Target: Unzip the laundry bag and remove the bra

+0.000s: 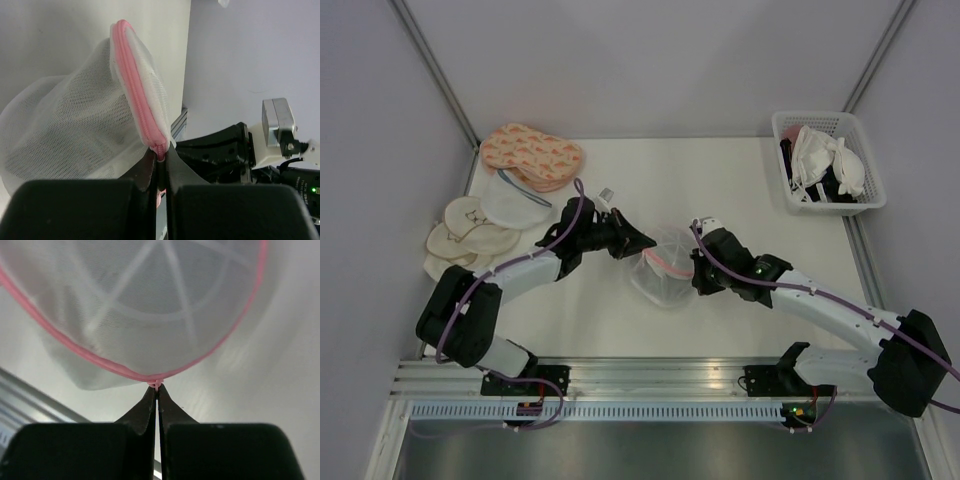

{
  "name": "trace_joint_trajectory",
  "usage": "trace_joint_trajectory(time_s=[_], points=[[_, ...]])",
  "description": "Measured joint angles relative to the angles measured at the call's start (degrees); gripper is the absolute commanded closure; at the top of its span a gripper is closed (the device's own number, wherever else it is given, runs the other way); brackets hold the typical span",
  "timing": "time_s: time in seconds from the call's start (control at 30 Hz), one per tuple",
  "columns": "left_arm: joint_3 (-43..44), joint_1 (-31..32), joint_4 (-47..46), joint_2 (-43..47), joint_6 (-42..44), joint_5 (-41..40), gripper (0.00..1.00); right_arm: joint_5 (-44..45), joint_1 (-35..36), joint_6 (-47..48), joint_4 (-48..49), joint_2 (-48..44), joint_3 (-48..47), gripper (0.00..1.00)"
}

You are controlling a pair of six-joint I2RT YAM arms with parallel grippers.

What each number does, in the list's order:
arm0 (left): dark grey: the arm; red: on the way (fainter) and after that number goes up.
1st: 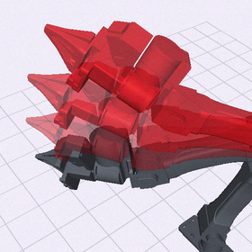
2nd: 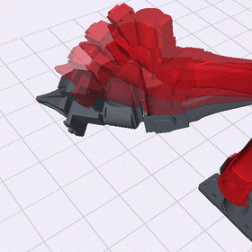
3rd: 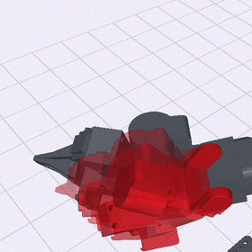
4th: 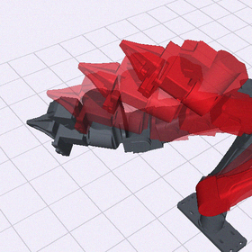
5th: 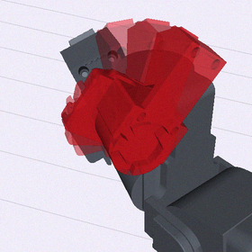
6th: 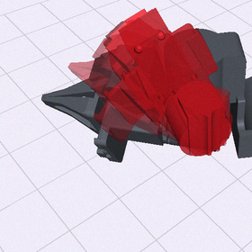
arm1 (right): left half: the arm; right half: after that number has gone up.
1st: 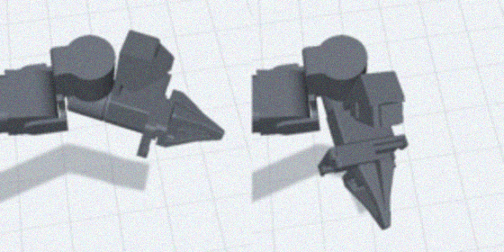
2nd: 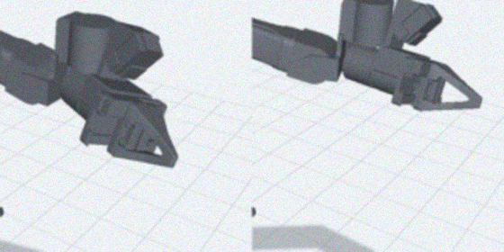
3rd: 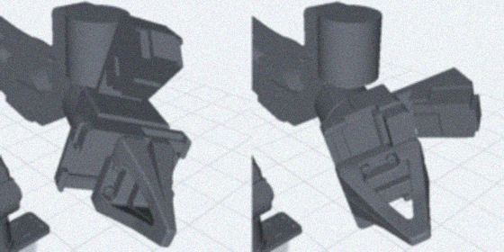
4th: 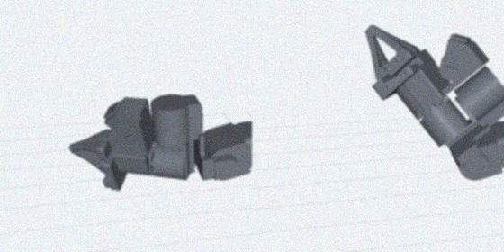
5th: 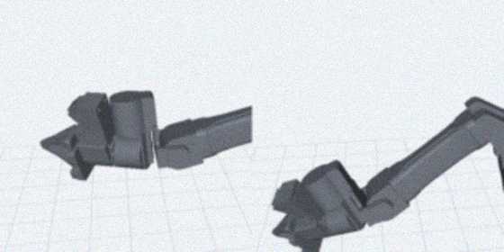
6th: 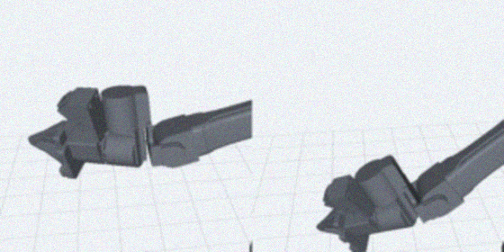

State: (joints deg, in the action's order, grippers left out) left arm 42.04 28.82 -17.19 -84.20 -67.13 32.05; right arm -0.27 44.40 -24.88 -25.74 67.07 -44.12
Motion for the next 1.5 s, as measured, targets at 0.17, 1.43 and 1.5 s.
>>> trace_joint_trajectory(time_s=[0.17, 1.43, 1.5], points=[[5.35, -1.46, 2.58, -3.52, 4.42, 6.16, 0.98, 13.42, -0.92, -1.99, -3.28, 0.31, -1.20, 1.00], [3.61, 0.72, 1.57, -2.05, 4.76, 0.92, 0.00, -12.15, -3.76, 3.28, 13.18, 2.95, -0.76, 1.00], [4.39, 1.36, 1.62, -2.73, 4.72, 0.92, 0.00, -13.22, -3.76, 3.52, 13.33, 2.95, -0.66, 1.00]])
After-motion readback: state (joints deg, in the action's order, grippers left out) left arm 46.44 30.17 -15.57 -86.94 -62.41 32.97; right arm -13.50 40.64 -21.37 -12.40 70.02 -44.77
